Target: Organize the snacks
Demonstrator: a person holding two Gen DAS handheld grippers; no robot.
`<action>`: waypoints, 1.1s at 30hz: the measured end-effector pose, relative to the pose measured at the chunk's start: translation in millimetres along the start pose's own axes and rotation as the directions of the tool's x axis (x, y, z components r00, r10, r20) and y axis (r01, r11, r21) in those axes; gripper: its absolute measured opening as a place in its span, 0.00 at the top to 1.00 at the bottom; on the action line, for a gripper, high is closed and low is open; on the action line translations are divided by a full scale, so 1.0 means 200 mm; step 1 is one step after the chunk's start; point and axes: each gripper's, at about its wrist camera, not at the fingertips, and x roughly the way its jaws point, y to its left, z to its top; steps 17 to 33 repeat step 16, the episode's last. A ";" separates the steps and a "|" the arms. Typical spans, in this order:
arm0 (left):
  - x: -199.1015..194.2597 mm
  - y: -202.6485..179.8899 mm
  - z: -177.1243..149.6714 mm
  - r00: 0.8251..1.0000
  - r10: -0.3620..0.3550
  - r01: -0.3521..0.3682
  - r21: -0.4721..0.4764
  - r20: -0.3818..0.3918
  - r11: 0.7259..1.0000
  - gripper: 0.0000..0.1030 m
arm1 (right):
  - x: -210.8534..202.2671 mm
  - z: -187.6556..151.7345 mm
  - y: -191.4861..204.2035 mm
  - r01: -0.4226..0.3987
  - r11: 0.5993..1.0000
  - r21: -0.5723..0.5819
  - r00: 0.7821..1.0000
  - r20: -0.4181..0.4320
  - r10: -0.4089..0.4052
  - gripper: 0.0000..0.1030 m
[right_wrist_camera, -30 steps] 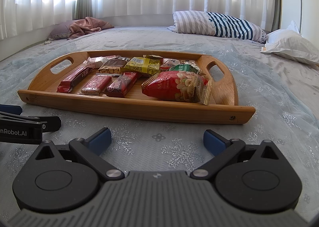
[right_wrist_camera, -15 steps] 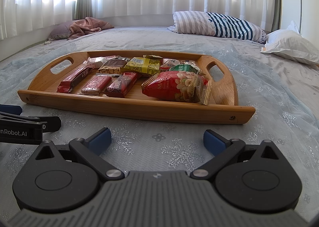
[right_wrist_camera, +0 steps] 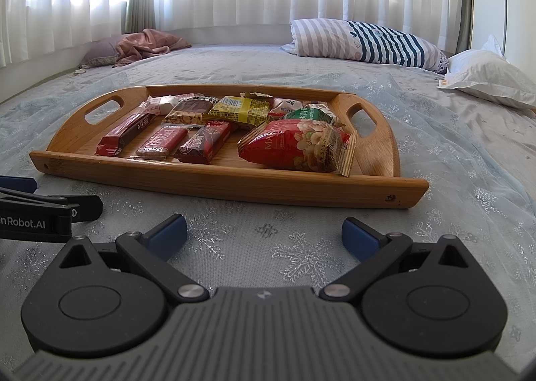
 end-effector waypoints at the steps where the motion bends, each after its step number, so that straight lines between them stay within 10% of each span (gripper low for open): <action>1: 0.00 0.00 0.00 1.000 0.000 0.000 0.000 0.000 1.000 0.00 | 0.00 0.00 0.00 0.000 1.000 0.000 1.000 0.000 0.000 0.00; 33: 0.00 0.00 0.00 1.000 0.000 0.000 0.000 0.005 1.000 0.00 | 0.00 0.00 0.00 0.000 1.000 0.000 1.000 0.000 0.000 0.00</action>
